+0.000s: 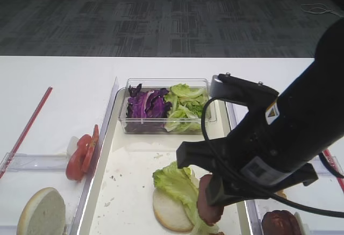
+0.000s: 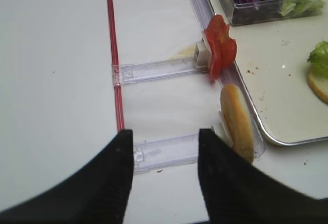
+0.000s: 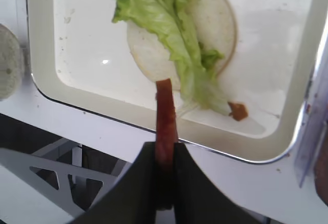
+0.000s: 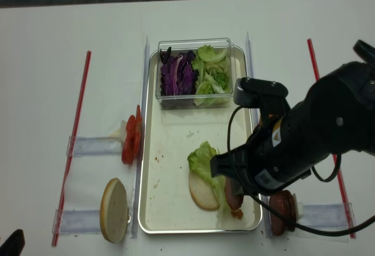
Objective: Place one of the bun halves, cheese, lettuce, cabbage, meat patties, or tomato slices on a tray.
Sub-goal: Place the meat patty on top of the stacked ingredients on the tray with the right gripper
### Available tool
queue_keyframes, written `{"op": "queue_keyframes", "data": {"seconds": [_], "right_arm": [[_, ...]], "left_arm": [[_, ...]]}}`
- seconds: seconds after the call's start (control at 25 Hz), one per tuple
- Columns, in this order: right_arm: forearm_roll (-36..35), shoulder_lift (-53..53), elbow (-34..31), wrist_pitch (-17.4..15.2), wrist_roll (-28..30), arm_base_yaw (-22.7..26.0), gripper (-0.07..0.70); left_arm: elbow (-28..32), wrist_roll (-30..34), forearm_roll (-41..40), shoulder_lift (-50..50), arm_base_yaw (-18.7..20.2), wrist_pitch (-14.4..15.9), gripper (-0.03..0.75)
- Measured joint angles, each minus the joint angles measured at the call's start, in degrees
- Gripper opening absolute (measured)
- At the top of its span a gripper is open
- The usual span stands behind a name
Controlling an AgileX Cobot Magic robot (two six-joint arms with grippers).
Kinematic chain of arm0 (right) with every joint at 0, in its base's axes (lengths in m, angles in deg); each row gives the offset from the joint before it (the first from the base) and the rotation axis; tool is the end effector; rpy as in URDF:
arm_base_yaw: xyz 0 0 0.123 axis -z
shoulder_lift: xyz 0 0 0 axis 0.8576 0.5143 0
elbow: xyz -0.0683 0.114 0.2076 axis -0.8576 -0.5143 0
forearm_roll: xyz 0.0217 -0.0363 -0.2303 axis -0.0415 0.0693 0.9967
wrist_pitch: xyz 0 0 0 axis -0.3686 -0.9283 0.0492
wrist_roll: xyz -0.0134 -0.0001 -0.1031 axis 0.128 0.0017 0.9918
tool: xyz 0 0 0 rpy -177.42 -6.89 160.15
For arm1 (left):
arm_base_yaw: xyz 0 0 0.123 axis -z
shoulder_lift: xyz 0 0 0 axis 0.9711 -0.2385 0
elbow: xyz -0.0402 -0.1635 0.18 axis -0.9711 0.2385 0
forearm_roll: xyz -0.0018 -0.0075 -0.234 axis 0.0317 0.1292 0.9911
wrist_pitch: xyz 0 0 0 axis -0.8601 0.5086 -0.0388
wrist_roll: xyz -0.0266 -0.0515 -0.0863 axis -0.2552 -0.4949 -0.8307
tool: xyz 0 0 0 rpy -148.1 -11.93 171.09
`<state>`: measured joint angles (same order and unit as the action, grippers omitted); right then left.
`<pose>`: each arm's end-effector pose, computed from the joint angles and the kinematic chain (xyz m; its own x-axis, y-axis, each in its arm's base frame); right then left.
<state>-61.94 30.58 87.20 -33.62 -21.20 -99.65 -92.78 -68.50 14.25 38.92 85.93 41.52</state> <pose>0.1631 0.1793 0.1843 -0.9905 -0.0871 -0.1068 -0.1244 0.8985 0.4211 0.0224 0.0008 0.2492 -0.5564 0.0375 -0.8301 0.1016 0.9946 -0.0232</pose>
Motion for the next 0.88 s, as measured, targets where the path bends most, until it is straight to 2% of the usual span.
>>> {"op": "queue_keyframes", "data": {"seconds": [0.16, 0.24, 0.4, 0.48, 0.64, 0.72, 0.88], "right_arm": [[-5.2, 3.5, 0.0, 3.7, 4.9, 0.0, 0.089], [-9.1, 5.0, 0.0, 4.5, 8.5, 1.0, 0.089], [-22.9, 7.6, 0.0, 4.3, 22.2, 5.7, 0.089], [-31.5, 9.1, 0.0, 2.7, 31.0, 8.4, 0.089], [-43.3, 12.3, 0.0, -2.4, 43.4, 12.9, 0.089], [-46.1, 13.9, 0.0, -4.9, 47.7, 14.7, 0.089], [-48.2, 17.3, 0.0, -8.1, 52.8, 16.7, 0.089]], "left_arm": [[0.0, 0.0, 0.0, 0.0, 0.0, 0.0, 0.286], [0.0, 0.0, 0.0, 0.0, 0.0, 0.0, 0.286], [0.0, 0.0, 0.0, 0.0, 0.0, 0.0, 0.286], [0.0, 0.0, 0.0, 0.0, 0.0, 0.0, 0.286], [0.0, 0.0, 0.0, 0.0, 0.0, 0.0, 0.286], [0.0, 0.0, 0.0, 0.0, 0.0, 0.0, 0.286], [0.0, 0.0, 0.0, 0.0, 0.0, 0.0, 0.286]]}}
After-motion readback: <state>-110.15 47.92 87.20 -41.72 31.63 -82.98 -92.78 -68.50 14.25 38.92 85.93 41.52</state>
